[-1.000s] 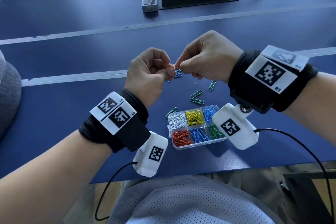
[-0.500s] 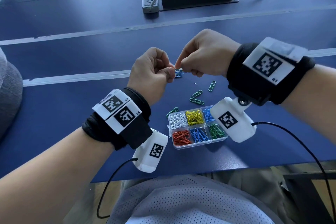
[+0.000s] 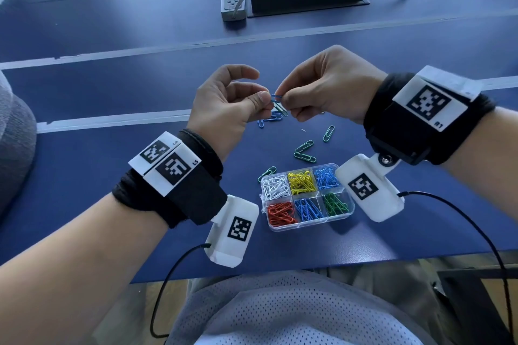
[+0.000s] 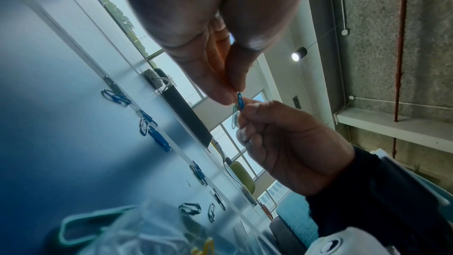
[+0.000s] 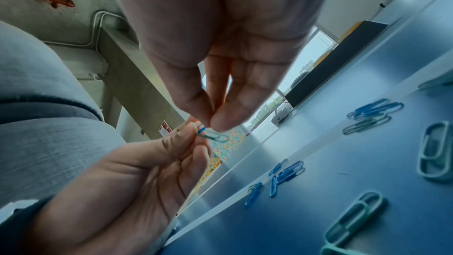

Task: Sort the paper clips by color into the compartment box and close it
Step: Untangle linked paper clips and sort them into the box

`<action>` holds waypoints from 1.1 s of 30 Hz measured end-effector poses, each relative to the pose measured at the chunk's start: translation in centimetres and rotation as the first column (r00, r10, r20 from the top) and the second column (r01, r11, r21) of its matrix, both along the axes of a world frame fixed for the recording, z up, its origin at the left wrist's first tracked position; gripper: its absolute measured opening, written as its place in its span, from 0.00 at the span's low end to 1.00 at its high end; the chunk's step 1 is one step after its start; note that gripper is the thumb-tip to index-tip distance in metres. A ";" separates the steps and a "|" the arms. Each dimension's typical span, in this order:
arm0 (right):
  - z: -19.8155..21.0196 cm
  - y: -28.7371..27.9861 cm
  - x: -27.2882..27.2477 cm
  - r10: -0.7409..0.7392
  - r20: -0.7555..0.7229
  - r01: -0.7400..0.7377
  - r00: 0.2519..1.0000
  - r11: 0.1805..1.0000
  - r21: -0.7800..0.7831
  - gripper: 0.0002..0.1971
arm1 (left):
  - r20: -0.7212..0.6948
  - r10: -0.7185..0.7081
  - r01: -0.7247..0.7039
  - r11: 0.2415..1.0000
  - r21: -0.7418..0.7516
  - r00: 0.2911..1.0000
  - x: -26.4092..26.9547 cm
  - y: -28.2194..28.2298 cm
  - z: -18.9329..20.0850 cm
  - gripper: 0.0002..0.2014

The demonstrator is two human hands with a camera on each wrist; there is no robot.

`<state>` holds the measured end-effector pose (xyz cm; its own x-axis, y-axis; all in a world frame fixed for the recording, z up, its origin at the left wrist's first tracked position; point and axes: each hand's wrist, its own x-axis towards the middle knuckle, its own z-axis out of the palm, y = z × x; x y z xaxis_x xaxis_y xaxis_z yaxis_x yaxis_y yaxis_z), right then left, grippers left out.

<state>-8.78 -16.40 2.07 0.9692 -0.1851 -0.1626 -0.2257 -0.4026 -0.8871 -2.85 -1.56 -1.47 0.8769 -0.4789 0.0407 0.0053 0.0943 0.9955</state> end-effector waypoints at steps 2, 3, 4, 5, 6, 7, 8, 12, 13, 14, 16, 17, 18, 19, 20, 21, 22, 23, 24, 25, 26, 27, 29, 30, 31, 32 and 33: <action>-0.3 0.1 0.0 -0.024 0.018 0.024 1.000 1.000 0.005 0.05 | -0.013 -0.012 0.011 1.000 -0.015 1.000 0.0 0.0 0.0 0.14; -0.4 0.1 0.0 -0.031 0.023 0.031 0.999 0.999 0.008 0.05 | -0.009 -0.018 0.018 1.000 -0.014 1.000 0.0 0.1 -0.1 0.15; -0.5 0.2 -0.1 -0.035 0.026 0.035 0.999 0.999 0.008 0.04 | 0.002 -0.025 0.025 1.000 -0.009 1.000 0.0 0.1 -0.1 0.15; -0.6 0.3 -0.1 -0.035 0.029 0.035 0.999 0.999 0.007 0.04 | 0.016 -0.032 0.032 0.999 -0.004 0.999 0.0 0.1 -0.1 0.16; -0.7 0.4 -0.1 -0.032 0.033 0.032 0.999 0.999 0.009 0.04 | 0.029 -0.035 0.035 0.999 -0.002 0.999 0.0 0.2 -0.1 0.17; -0.8 0.5 0.0 -0.028 0.033 0.027 0.999 0.999 0.022 0.05 | 0.041 -0.034 0.035 0.999 -0.003 0.999 0.0 0.2 -0.1 0.17; -0.8 0.5 0.0 -0.027 0.030 0.025 0.999 0.998 0.056 0.06 | 0.051 -0.031 0.032 0.999 -0.007 0.998 0.0 0.2 -0.1 0.17; -0.8 0.2 0.0 0.004 -0.014 0.000 1.000 0.964 0.265 0.06 | 0.023 0.011 -0.010 0.997 -0.072 1.000 0.1 0.1 0.1 0.15; -0.7 0.1 0.0 0.018 -0.010 -0.015 1.000 0.955 0.295 0.05 | 0.007 0.019 -0.019 0.996 -0.082 1.000 0.1 0.1 0.2 0.15; -0.7 0.1 0.0 0.023 0.001 -0.022 1.000 0.951 0.310 0.05 | -0.006 0.022 -0.022 0.996 -0.084 1.000 0.1 0.0 0.2 0.15; -0.6 -0.1 0.1 -0.007 0.031 -0.003 0.999 0.954 0.299 0.06 | -0.004 0.018 -0.018 0.998 -0.053 1.000 0.1 0.1 0.3 0.14; -0.5 -0.2 0.2 -0.026 0.045 0.012 0.999 0.958 0.286 0.07 | 0.013 0.011 -0.011 1.000 -0.021 1.000 0.1 0.1 0.3 0.14; -0.5 -0.3 0.3 -0.039 0.059 0.021 0.998 0.963 0.270 0.07 | 0.040 0.001 -0.002 1.000 0.018 0.999 0.1 0.2 0.2 0.13; -0.4 -0.3 0.3 -0.042 0.071 0.023 0.997 0.969 0.247 0.07 | 0.071 -0.007 0.003 0.998 0.059 0.997 0.1 0.2 0.2 0.12; -0.3 -0.4 0.4 -0.038 0.082 0.019 0.996 0.975 0.220 0.08 | 0.098 -0.011 0.002 0.996 0.093 0.995 0.0 0.2 0.2 0.11; -0.3 -0.3 0.4 -0.029 0.091 0.011 0.995 0.981 0.193 0.08 | 0.116 -0.011 -0.003 0.993 0.117 0.993 0.0 0.1 0.3 0.10; -0.3 -0.3 0.4 -0.018 0.097 0.001 0.995 0.985 0.171 0.08 | 0.124 -0.009 -0.007 0.992 0.129 0.992 0.0 0.1 0.3 0.09; -0.3 -0.2 0.4 -0.006 0.098 -0.009 0.995 0.988 0.155 0.08 | 0.125 -0.006 -0.011 0.991 0.133 0.992 0.0 0.1 0.3 0.08; -0.3 -0.2 0.3 0.004 0.097 -0.018 0.995 0.989 0.144 0.08 | 0.125 -0.004 -0.013 0.991 0.135 0.992 0.0 0.1 0.4 0.07; -0.3 -0.1 0.2 0.011 0.096 -0.024 0.995 0.990 0.138 0.07 | 0.122 -0.003 -0.013 0.991 0.135 0.993 0.0 0.1 0.3 0.06; -0.3 -0.1 0.2 0.013 0.095 -0.026 0.995 0.991 0.135 0.07 | 0.116 -0.004 -0.012 0.991 0.134 0.993 0.0 0.2 0.3 0.06; -0.3 -0.1 0.1 0.013 0.095 -0.026 0.995 0.991 0.130 0.07 | 0.107 -0.005 -0.010 0.991 0.132 0.994 0.0 0.2 0.3 0.07; -0.3 -0.1 0.1 0.017 0.095 -0.027 0.995 0.995 0.097 0.08 | 0.084 -0.008 -0.003 0.992 0.124 0.996 0.0 0.2 0.3 0.07; -0.3 -0.1 0.1 0.024 0.094 -0.031 0.995 0.997 0.072 0.09 | 0.073 -0.013 0.004 0.992 0.122 0.997 -0.1 0.1 0.3 0.07; -0.4 0.0 0.1 0.032 0.093 -0.037 0.995 0.998 0.048 0.10 | 0.065 -0.019 0.011 0.992 0.125 0.998 -0.1 0.1 0.3 0.07; -0.4 0.0 0.1 0.039 0.093 -0.043 0.995 0.999 0.033 0.10 | 0.062 -0.024 0.016 0.991 0.132 0.998 -0.1 0.1 0.3 0.08; -0.3 0.1 0.1 0.045 0.094 -0.047 0.995 0.999 0.022 0.11 | 0.060 -0.026 0.018 0.990 0.138 0.998 -0.1 0.1 0.4 0.09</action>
